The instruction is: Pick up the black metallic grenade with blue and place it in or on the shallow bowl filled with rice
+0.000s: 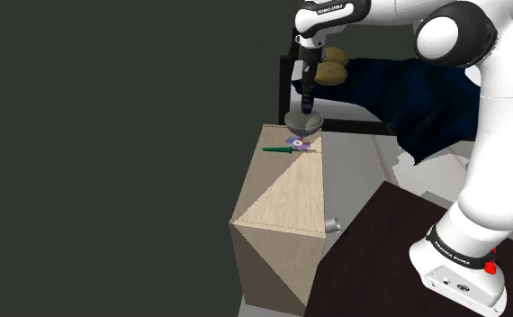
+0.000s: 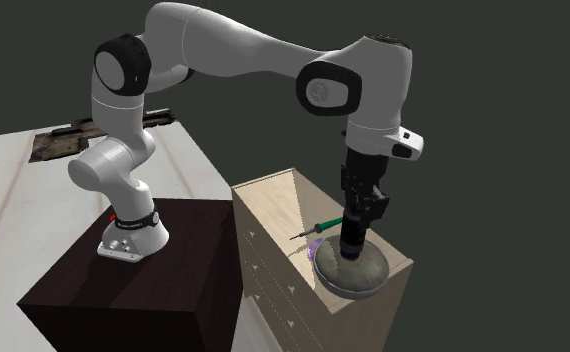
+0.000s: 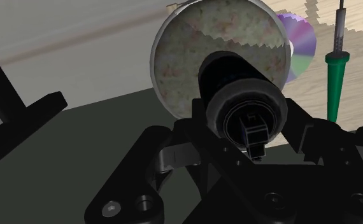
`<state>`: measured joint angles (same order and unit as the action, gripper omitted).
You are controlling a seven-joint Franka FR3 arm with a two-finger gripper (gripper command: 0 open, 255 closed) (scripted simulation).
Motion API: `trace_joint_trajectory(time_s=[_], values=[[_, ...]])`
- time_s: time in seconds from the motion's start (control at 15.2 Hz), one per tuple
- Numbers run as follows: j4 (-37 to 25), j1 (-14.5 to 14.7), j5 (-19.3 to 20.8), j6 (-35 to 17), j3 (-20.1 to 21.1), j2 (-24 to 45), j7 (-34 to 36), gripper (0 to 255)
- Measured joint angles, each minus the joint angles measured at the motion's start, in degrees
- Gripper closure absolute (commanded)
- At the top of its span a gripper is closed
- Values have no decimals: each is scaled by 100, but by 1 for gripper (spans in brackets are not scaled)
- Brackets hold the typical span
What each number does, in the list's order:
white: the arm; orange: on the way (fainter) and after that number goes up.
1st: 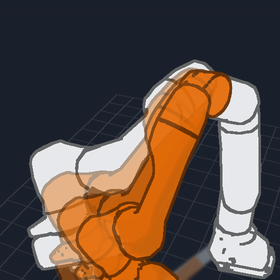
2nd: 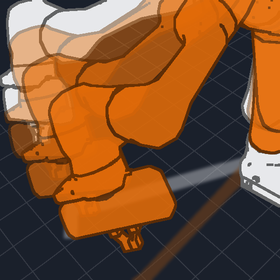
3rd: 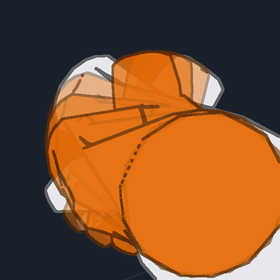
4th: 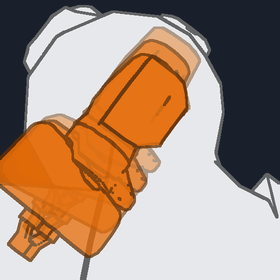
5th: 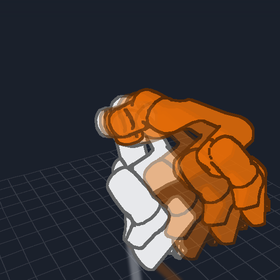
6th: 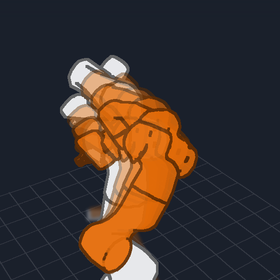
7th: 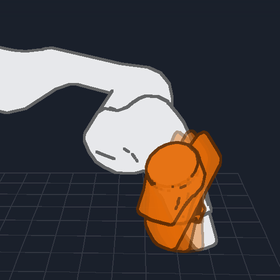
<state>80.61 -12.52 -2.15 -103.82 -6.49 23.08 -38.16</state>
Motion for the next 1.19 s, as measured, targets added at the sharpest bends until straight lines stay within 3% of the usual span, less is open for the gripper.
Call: trace_joint_trajectory(time_s=[0.07,0.13,0.53,0.86,1.19], values=[[1,0,0,-1,0,0,0,255],[2,0,0,-2,0,0,0,0],[2,0,0,-4,0,-1,0,0],[-713,-19,-2,664,-5,37,4,0],[-790,-20,-1,746,-5,40,5,0]])
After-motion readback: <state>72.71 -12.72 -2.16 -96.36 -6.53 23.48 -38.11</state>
